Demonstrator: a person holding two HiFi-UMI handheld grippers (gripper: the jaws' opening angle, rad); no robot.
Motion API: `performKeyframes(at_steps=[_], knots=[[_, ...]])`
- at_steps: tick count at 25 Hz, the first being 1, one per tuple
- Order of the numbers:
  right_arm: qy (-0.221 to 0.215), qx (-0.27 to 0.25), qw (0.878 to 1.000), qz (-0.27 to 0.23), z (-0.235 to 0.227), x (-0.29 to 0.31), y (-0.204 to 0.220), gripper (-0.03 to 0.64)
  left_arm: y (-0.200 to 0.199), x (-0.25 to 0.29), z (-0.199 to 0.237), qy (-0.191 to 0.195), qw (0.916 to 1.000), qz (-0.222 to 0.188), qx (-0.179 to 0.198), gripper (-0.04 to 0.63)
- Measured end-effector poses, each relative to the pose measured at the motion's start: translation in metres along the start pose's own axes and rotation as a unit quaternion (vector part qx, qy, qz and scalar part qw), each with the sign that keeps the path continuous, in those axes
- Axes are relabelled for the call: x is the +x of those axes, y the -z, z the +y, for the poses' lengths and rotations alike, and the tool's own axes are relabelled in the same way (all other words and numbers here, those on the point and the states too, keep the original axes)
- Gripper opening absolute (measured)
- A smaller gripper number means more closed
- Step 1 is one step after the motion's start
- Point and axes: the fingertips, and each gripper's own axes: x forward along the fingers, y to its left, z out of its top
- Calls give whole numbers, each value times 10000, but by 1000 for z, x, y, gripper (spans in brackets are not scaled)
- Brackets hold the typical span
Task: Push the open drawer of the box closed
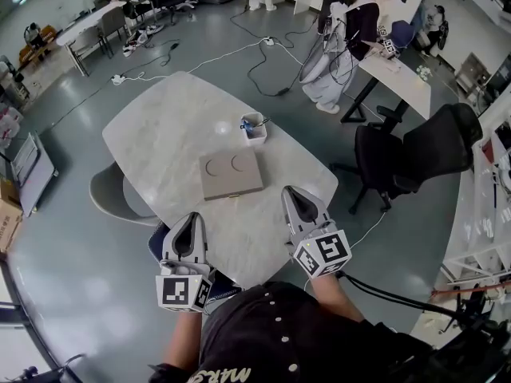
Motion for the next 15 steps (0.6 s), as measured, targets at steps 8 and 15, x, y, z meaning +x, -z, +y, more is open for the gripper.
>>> performKeyframes(at_steps=[8, 15], knots=[[-37, 0, 10000, 83, 5, -1, 3, -3, -1, 1, -1, 12, 10000, -6, -18, 24], [-104, 46, 9999, 129, 7, 1, 5, -3, 0, 2, -4, 35, 10000, -8, -44, 25]])
